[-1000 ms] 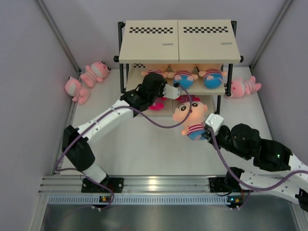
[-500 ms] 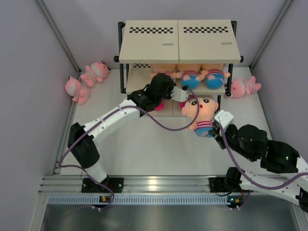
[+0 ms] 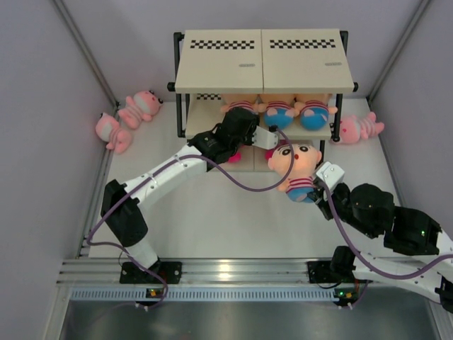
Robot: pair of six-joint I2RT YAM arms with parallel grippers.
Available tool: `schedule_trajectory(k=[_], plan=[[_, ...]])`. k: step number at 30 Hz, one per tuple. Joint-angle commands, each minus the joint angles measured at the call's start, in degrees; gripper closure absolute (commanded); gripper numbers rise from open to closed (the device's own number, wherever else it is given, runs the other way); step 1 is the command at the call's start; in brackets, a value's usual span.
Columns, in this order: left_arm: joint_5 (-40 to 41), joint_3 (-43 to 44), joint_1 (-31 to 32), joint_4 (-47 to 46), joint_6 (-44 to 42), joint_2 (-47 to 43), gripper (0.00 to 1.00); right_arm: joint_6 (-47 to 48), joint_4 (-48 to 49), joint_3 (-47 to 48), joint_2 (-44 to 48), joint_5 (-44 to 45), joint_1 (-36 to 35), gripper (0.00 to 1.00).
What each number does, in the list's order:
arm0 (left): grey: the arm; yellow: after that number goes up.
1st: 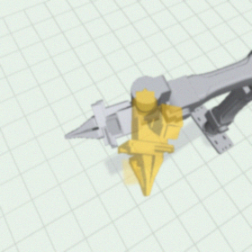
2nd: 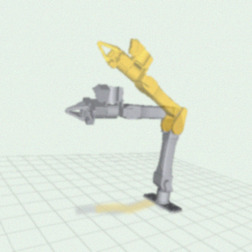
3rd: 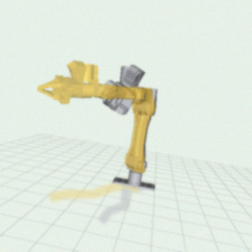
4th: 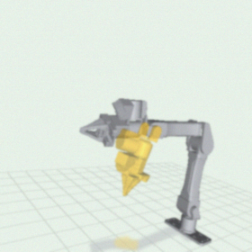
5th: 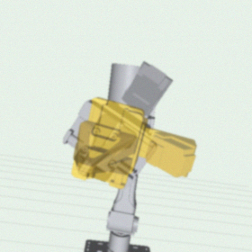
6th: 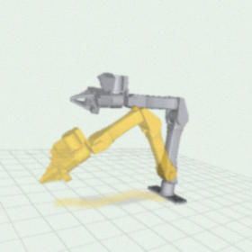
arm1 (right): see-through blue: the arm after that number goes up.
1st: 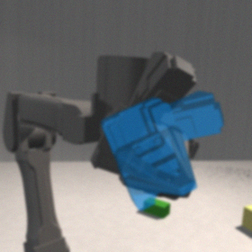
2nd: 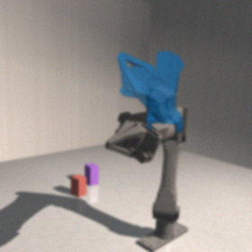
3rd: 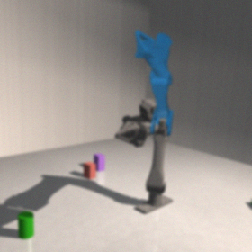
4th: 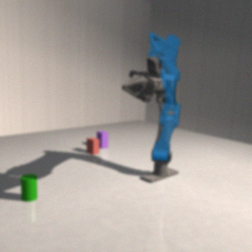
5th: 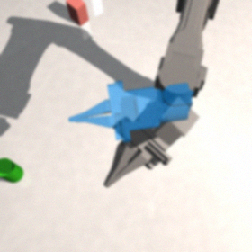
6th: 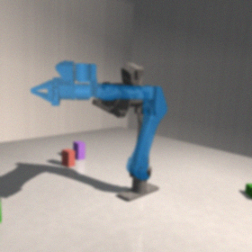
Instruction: Place and organize the stuffed toys onto the shelf
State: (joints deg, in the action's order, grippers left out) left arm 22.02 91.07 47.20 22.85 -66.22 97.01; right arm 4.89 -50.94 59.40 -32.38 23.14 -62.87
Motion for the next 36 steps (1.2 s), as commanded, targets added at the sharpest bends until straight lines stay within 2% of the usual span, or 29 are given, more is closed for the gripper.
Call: schedule_trajectory(k=[1,7,12,23,29,33,36], plan=[[0.5,-0.2,0.3,-1.1,-0.1,-2.4,0.49,-0.1,0.7,1.8,-0.1,1.3,-0.3,1.0],[2.1,0.3,0.3,-0.5,0.6,-4.5,0.47,-0.4,0.3,2.7,-0.2,1.0,-0.3,1.0],[2.8,0.2,0.3,3.1,1.8,-6.5,0.41,-0.4,0.1,3.0,-0.6,1.1,-0.3,1.0],[-0.4,1.0,0.6,7.3,5.1,-8.0,0.33,-0.2,0.5,3.2,-2.4,0.2,-0.3,1.0],[-4.5,7.3,1.9,16.7,13.2,-9.9,0.33,-0.3,0.5,3.4,-2.6,0.2,-0.3,1.0],[-7.1,11.7,2.3,24.9,24.3,-13.4,0.31,-0.8,0.0,3.4,-5.2,-0.2,-0.3,1.0],[-5.3,12.4,2.3,30.0,30.9,-18.7,0.31,-1.4,1.4,5.1,-9.6,-4.4,-0.3,1.0]])
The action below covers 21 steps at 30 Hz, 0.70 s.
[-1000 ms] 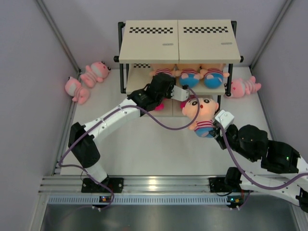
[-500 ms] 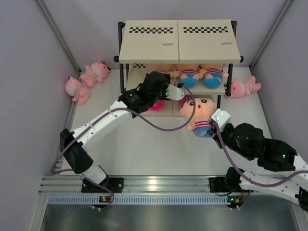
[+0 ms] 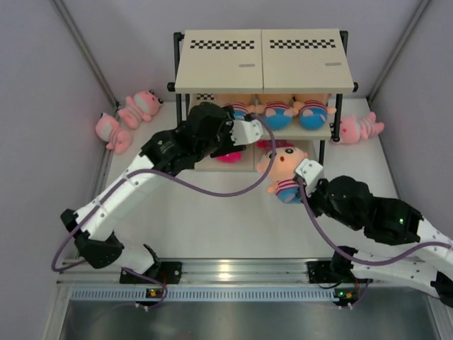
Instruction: Place and organize the stuffed toys onto the shelf
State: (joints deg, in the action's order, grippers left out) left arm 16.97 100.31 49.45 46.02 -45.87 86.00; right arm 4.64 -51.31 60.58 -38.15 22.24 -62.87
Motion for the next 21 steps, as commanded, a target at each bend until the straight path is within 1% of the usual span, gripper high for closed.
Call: schedule_trajectory(k=[1,2,3,4,5,6,7,8,9,10,11,13,15,16,18,19,21], plan=[[0.8,2.2,0.0,7.9,12.3,-8.8,0.3,-1.2,3.0,4.5,-5.2,-4.8,-0.3,1.0],[4.2,1.5,0.0,8.3,13.6,-10.0,0.3,-1.2,4.1,5.7,-7.8,-6.1,-0.4,1.0],[5.8,0.5,-0.1,8.3,16.0,-11.3,0.29,-1.2,6.8,6.3,-9.2,-8.4,-0.3,1.0],[5.7,-1.0,-1.5,8.1,16.8,-13.5,0.27,-1.1,8.1,7.0,-10.7,-9.7,-0.3,1.0],[5.8,-1.5,-3.8,8.0,18.0,-14.4,0.27,-1.1,9.2,8.8,-14.2,-10.7,-0.3,1.0],[7.3,-1.8,-9.3,8.0,18.6,-15.6,0.27,-1.1,11.2,10.0,-16.1,-13.2,-0.4,1.0],[8.5,-1.7,-11.7,8.1,19.4,-16.0,0.27,-1.2,12.0,11.3,-18.3,-14.6,-0.3,1.0],[9.2,-1.7,-13.5,8.0,20.3,-16.6,0.27,-1.2,12.7,14.6,-23.1,-15.9,-0.3,1.0],[8.4,-1.4,-16.6,8.1,21.7,-18.5,0.27,-1.3,13.9,16.4,-25.4,-18.2,-0.3,1.0],[7.7,-1.3,-18.0,8.1,22.4,-19.3,0.27,-1.5,14.7,18.3,-27.8,-18.8,-0.3,1.0],[6.4,-1.1,-20.5,8.1,23.6,-20.6,0.27,-1.3,15.5,21.9,-32.2,-20.2,-0.4,1.0],[6.6,-0.9,-23.2,8.1,24.2,-21.4,0.27,-1.0,18.9,25.2,-36.4,-20.3,-0.4,1.0],[7.3,-1.5,-26.1,8.0,24.3,-22.1,0.26,-0.5,21.6,28.8,-41.5,-18.5,-0.3,1.0],[7.1,-1.7,-26.8,8.0,24.4,-22.3,0.26,-0.5,23.9,30.2,-44.9,-17.8,-0.3,1.0],[6.7,-2.4,-28.2,8.1,24.8,-22.8,0.26,-0.7,25.7,34.6,-48.2,-16.1,-0.3,1.0],[6.8,-2.5,-28.5,8.1,24.8,-22.8,0.26,-0.9,26.7,38.0,-51.6,-15.3,-0.3,1.0],[7.1,-2.8,-29.1,8.1,24.5,-22.9,0.26,-1.4,27.8,40.9,-54.4,-12.4,-0.3,1.0]])
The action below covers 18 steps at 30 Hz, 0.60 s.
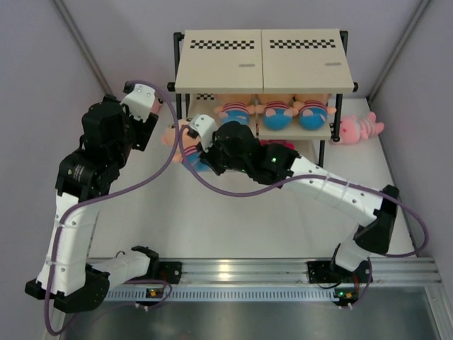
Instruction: Place and organize the stuffed toys onto the shelf
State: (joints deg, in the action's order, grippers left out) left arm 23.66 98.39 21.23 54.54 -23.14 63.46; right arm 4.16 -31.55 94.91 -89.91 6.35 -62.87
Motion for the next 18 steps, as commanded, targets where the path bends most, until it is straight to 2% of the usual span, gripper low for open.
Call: schedule_trajectory(k=[1,5,8,15,18], plan=[[0.3,-0.9,-1.2,-0.4,1.8,-0.5,0.26,-1.1,9.0,7.8,-4.9,4.3,-0.2,1.0],[0.0,-1.3,-1.8,-0.4,1.8,-1.0,0.26,-3.7,12.5,11.4,-8.0,10.2,0.7,1.0],[0.2,-2.1,-2.0,-0.4,1.6,-1.4,0.26,-8.2,13.3,11.9,-9.7,11.1,2.9,1.0],[0.1,-2.4,-2.0,-0.4,1.4,-1.3,0.26,-11.5,11.3,13.1,-13.3,11.3,7.5,1.0],[0.3,-2.3,-2.0,-0.3,1.3,-1.4,0.26,-11.5,13.3,10.8,-12.6,13.1,8.4,1.0]])
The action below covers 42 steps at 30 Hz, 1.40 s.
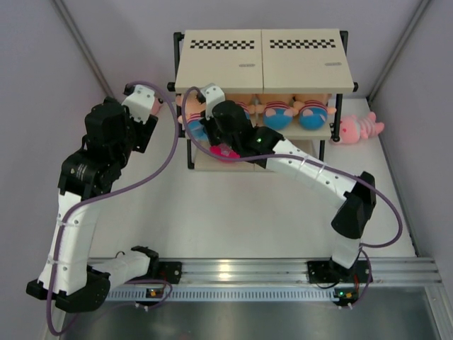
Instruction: Place and organize the stuffed toys onto the shelf
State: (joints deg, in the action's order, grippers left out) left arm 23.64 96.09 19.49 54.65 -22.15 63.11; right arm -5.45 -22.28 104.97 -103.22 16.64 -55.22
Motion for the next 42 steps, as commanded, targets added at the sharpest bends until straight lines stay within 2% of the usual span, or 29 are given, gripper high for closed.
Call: schedule_trajectory(k=[1,4,11,15,20,24,26,27,30,33,42], plan=[[0.4,0.0,-0.3,-0.5,0.4,-1.0,0.26,-1.8,7.1,-1.1,1.3,3.5,0.8,1.0],[0.3,0.0,-0.2,-0.5,0.4,-0.8,0.26,0.1,11.7,-2.8,1.1,3.6,0.7,1.0],[0.4,0.0,-0.4,-0.5,0.1,-0.7,0.26,-2.0,9.2,1.2,-2.4,8.7,1.0,1.0],[0.3,0.0,-0.4,-0.6,0.2,-0.7,0.26,-4.6,11.7,-2.6,-0.9,10.7,1.1,1.0],[-0.3,-0.2,-0.4,-0.5,0.4,-0.6,0.26,-3.7,12.5,-2.1,-2.1,7.7,1.1,0.94],[-0.2,-0.3,-0.4,-0.5,0.2,-0.9,0.26,-4.3,12.9,-2.0,-2.9,10.2,1.1,0.92],[-0.3,-0.3,-0.4,-0.5,0.2,-0.8,0.26,-4.6,14.1,-3.6,-2.5,10.7,1.2,0.85],[-0.3,-0.4,-0.5,-0.4,0.3,-0.8,0.26,-4.6,14.5,-3.8,-2.5,10.8,1.3,0.75],[-0.4,-0.6,-0.5,-0.5,0.1,-1.0,0.26,-4.3,14.5,-3.8,-2.4,10.3,1.3,0.66],[-0.5,-0.7,-0.5,-0.4,0.0,-1.0,0.26,-2.2,14.5,-3.8,-2.1,5.9,1.2,0.56],[-1.1,-1.8,-0.5,-0.4,0.0,-1.1,0.26,1.6,14.8,-7.1,0.8,3.5,1.0,0.43]])
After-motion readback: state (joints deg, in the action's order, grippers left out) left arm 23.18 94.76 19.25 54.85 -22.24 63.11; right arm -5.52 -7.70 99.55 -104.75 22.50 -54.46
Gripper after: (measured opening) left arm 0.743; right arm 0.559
